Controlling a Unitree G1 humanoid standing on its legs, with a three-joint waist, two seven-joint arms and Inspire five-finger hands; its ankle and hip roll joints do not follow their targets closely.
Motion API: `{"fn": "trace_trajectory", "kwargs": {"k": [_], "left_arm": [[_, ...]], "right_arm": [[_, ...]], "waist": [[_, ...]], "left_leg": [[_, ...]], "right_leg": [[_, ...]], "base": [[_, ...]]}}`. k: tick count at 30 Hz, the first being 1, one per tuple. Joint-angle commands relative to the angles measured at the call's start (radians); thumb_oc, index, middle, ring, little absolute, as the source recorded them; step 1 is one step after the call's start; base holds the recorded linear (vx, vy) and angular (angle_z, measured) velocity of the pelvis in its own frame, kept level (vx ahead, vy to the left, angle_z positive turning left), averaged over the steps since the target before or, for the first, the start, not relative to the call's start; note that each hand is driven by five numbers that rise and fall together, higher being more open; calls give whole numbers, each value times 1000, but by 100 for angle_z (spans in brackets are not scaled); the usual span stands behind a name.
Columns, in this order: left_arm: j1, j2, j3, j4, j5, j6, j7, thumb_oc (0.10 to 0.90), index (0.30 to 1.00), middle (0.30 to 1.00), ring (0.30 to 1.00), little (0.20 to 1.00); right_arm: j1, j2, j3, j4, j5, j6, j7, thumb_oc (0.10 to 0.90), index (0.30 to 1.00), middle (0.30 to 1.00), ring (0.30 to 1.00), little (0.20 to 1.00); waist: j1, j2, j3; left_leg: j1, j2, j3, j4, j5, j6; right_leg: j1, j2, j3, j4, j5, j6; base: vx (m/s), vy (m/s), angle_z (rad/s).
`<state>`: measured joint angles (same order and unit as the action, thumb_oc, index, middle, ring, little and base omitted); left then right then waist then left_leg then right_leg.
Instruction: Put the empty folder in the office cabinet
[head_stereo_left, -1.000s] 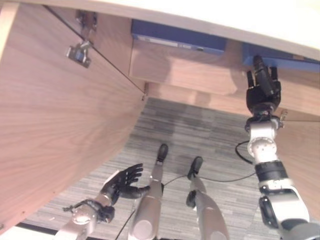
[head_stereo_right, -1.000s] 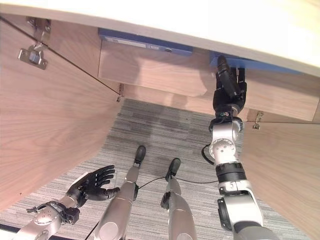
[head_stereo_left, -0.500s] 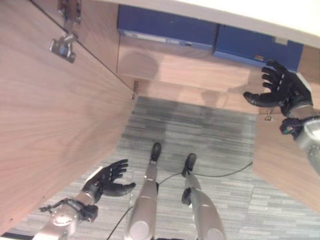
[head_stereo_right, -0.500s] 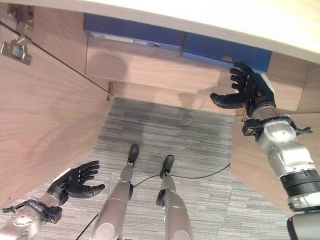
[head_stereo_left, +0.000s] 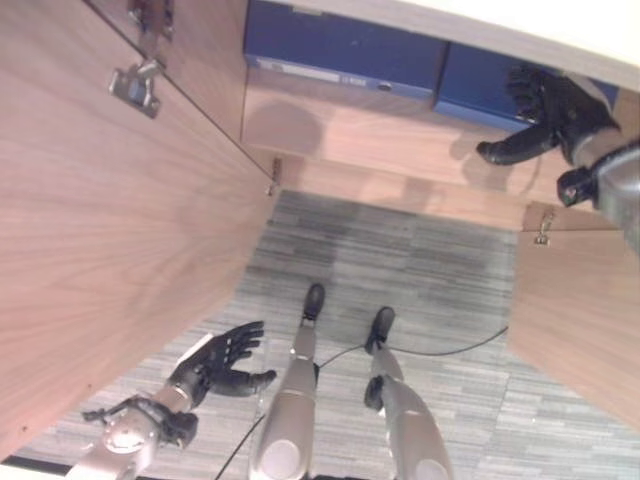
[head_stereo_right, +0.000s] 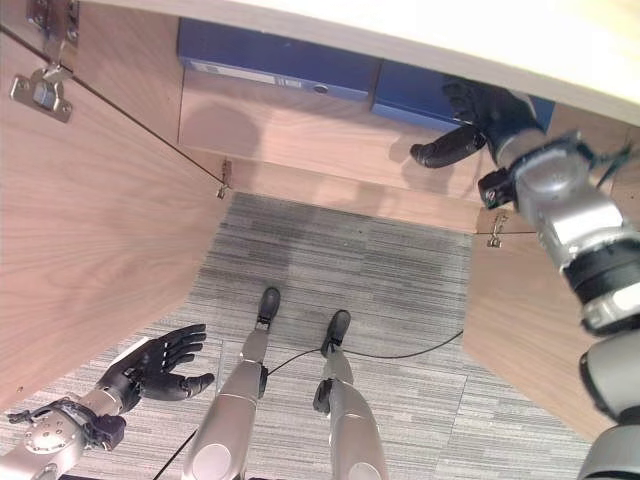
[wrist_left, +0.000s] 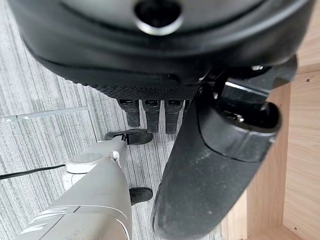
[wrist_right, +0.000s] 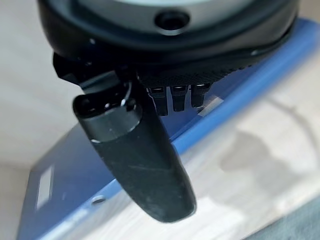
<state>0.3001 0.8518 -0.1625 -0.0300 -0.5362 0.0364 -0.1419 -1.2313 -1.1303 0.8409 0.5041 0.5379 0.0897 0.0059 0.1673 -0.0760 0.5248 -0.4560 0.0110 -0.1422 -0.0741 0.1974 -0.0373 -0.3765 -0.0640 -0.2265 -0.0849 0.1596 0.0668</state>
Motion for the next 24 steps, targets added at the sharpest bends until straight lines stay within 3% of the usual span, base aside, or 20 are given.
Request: {"fn": "trace_trajectory", "kwargs": {"k": [1, 4, 6, 10, 11, 12, 13, 15, 24], "left_arm": [[167, 38, 11, -64, 6, -36, -29, 800, 900, 900, 900, 900], [167, 31, 15, -65, 5, -37, -27, 800, 900, 900, 900, 900], [150, 22, 10, -55, 8, -32, -14, 800, 900, 900, 900, 900], [123, -26, 17, -45, 22, -24, 16, 800, 900, 900, 900, 900], [119, -44, 21, -41, 26, -20, 22, 800, 900, 900, 900, 900], [102, -75, 17, -32, 35, -15, 31, 800, 900, 900, 900, 900], [93, -87, 15, -32, 38, -19, 40, 800, 900, 900, 900, 900], [69, -94, -3, -40, 39, -51, 58, 800, 900, 900, 900, 900], [26, -134, -9, -38, 48, -62, 86, 800, 900, 900, 900, 900]], "right_arm": [[-133, -115, 119, -104, -118, -43, 26, 800, 900, 900, 900, 900], [-228, -82, 180, -34, -200, -26, 9, 800, 900, 900, 900, 900], [-299, -8, 199, 46, -328, 15, -19, 800, 900, 900, 900, 900], [-318, 87, 128, 55, -573, 73, -83, 800, 900, 900, 900, 900], [-314, 100, 94, 43, -675, 95, -99, 800, 900, 900, 900, 900], [-284, 127, 30, 50, -886, 141, -139, 800, 900, 900, 900, 900], [-271, 134, 7, 70, -1007, 166, -174, 800, 900, 900, 900, 900], [-207, 146, 28, 173, -1271, 204, -263, 800, 900, 900, 900, 900], [-211, 239, -2, 378, -1230, 241, -242, 800, 900, 900, 900, 900]], "waist": [[-33, -28, -66], [-26, -23, -68], [-23, -20, -68], [-23, -14, -70], [-23, -11, -72], [-19, -4, -75], [-14, 3, -76], [7, 23, -71], [26, 36, -64]], "left_leg": [[24, -2, -4, -13, -85, -12], [20, -3, -2, -13, -84, -12], [18, -2, 0, -13, -85, -10], [13, -2, 2, -13, -90, -3], [11, -3, 0, -13, -92, 0], [9, -6, -6, -13, -96, 5], [8, -9, -7, -13, -96, 7], [6, -18, -12, -13, -92, 8], [-8, -21, -18, -13, -84, 3]], "right_leg": [[-35, 4, 7, -2, -4, 35], [-39, 3, 8, -2, -2, 36], [-44, 5, 15, -2, 0, 34], [-49, 7, 21, -2, -3, 31], [-50, 8, 22, -2, -5, 30], [-49, 9, 22, -2, -10, 29], [-49, 8, 20, -2, -12, 30], [-47, 5, 20, -2, -14, 32], [-54, 3, 17, -2, -13, 28]], "base": [[0, 0, 0], [0, 0, 0], [0, 0, 0], [1, 9, -10], [8, -3, -11], [7, -11, -8], [0, 0, 0], [-17, 7, 1], [-14, -1, 0]]}}
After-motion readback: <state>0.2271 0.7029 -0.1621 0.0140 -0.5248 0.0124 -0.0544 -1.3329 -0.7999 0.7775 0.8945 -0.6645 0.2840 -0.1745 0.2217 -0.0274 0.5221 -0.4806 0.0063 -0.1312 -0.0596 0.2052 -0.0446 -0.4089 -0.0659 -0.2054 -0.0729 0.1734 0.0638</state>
